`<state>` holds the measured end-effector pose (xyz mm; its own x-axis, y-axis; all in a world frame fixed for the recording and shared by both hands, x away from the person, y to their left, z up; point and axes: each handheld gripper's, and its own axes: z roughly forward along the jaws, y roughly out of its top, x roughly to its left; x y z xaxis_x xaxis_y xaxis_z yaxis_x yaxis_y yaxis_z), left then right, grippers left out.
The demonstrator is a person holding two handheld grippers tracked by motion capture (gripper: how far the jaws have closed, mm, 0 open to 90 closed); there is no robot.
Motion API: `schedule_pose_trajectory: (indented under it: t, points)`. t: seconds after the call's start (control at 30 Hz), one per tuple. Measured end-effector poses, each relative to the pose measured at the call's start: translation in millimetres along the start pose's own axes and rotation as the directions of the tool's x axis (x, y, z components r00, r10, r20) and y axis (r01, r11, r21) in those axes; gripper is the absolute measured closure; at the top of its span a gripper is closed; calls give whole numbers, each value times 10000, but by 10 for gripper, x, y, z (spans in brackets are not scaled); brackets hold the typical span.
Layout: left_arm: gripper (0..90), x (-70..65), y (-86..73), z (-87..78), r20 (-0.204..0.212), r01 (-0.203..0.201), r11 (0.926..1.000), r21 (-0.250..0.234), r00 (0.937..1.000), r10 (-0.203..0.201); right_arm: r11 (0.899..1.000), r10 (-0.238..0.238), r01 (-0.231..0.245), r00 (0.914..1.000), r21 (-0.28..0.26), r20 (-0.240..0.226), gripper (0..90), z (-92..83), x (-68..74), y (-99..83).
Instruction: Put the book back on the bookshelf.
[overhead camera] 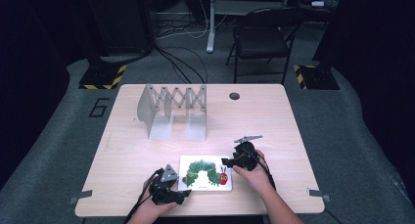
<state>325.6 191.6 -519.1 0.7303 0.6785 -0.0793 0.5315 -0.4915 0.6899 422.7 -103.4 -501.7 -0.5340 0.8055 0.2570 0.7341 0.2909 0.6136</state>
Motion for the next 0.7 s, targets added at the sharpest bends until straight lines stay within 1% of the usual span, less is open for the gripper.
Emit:
schedule_pose_trajectory:
  t: [0.03,0.07,0.1,0.17,0.2,0.3,0.37,0.4,0.43,0.47,0.5,0.53,0.57,0.6,0.63,0.67,0.7]
  points:
    - [254,-9,5,9,-102,-63,10000,-42,9999,63,10000,53,-53,10000,-9,-10,380,5,0,4]
    - [254,-9,5,9,-102,-63,10000,-42,9999,63,10000,53,-53,10000,-9,-10,380,5,0,4]
    - [253,-28,12,32,-57,-158,9998,-98,9999,158,10000,16,-16,10000,-60,-29,392,3,-19,12]
    - [252,-38,17,41,-67,-277,9996,-90,9996,276,9995,325,-326,9994,-47,-97,396,-7,-23,25]
    - [251,-44,16,47,-98,-319,9994,-122,9994,318,9994,330,-331,9994,-99,-129,396,-3,-34,32]
    - [250,-39,11,45,-101,-341,9993,-153,9994,339,9977,679,-677,9973,91,-288,397,-3,-51,43]
    - [248,-49,3,49,-57,-262,9994,-219,9996,261,9963,853,-847,9955,147,-425,397,7,-61,49]
    - [248,-49,3,49,-57,-262,9994,-219,9996,261,9963,853,-847,9955,147,-425,397,7,-61,49]
    - [247,-52,0,49,-72,-292,9993,-224,9996,290,9955,923,-909,9941,265,-565,397,21,-76,58]
    - [247,-56,-3,46,-103,-336,9992,-202,9994,334,9959,878,-863,9941,259,-633,397,31,-82,62]
    - [246,-60,-8,47,-141,-407,9989,-225,9991,403,9941,1047,-1025,9924,362,-652,397,31,-68,66]
    - [246,-60,-8,47,-141,-407,9989,-225,9991,403,9941,1047,-1025,9924,362,-652,397,31,-68,66]
    - [245,-65,-15,50,-197,-411,9988,-272,9990,406,9957,893,-872,9934,320,-726,395,41,-68,77]
    - [245,-63,-17,51,-242,-472,9983,-327,9986,464,9958,900,-885,9936,242,-689,396,49,-60,77]
    - [245,-67,-19,50,-250,-452,9985,-316,9987,444,9966,795,-779,9945,258,-679,396,52,-65,82]
    - [243,-64,-19,47,-168,-480,9985,-278,9987,476,9952,939,-917,9933,349,-676,396,47,-60,84]
    - [242,-63,-20,46,-150,-516,9983,-270,9986,512,9951,951,-928,9928,352,-725,396,47,-68,85]
